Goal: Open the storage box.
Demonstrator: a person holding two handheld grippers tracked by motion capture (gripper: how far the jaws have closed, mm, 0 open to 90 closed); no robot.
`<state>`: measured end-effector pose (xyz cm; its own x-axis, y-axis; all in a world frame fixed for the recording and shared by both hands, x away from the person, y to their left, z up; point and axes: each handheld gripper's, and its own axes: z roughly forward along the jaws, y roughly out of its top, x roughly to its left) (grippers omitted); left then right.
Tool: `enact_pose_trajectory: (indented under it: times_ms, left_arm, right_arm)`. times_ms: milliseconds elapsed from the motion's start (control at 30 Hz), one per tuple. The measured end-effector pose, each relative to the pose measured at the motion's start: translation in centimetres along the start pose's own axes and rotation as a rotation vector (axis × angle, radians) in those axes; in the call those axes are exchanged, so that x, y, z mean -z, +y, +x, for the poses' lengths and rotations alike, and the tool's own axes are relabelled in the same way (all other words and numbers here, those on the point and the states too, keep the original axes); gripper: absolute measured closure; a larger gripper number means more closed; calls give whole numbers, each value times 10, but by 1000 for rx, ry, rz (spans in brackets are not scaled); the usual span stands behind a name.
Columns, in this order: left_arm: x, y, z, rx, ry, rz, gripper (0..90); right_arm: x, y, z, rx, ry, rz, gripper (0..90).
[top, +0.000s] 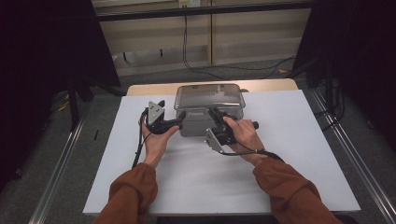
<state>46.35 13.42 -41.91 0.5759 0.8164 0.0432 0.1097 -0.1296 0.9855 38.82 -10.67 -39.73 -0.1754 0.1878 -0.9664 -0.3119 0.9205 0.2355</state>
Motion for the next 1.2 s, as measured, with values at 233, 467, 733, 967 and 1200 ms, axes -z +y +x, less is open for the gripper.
enact_pose_trajectory:
  times_ms: [233, 467, 733, 967, 1200]
  left_arm:
    - [1, 2, -1, -42, 3, -6, 75]
    - [1, 1, -5, -88, -4, 5, 106]
    - [0, 1, -5, -86, -6, -5, 117]
    - [0, 4, -5, -104, -11, -9, 154]
    - [0, 5, -5, -81, -36, -20, 167]
  right_arm:
    - [1, -2, 3, -22, 25, 0, 772]
    - [1, -7, 4, -94, 30, 2, 691]
    - [5, -23, 0, -374, 68, 5, 501]
    - [10, -49, -9, -573, 88, 21, 346]
    - [12, -75, -20, -780, 96, 21, 247]
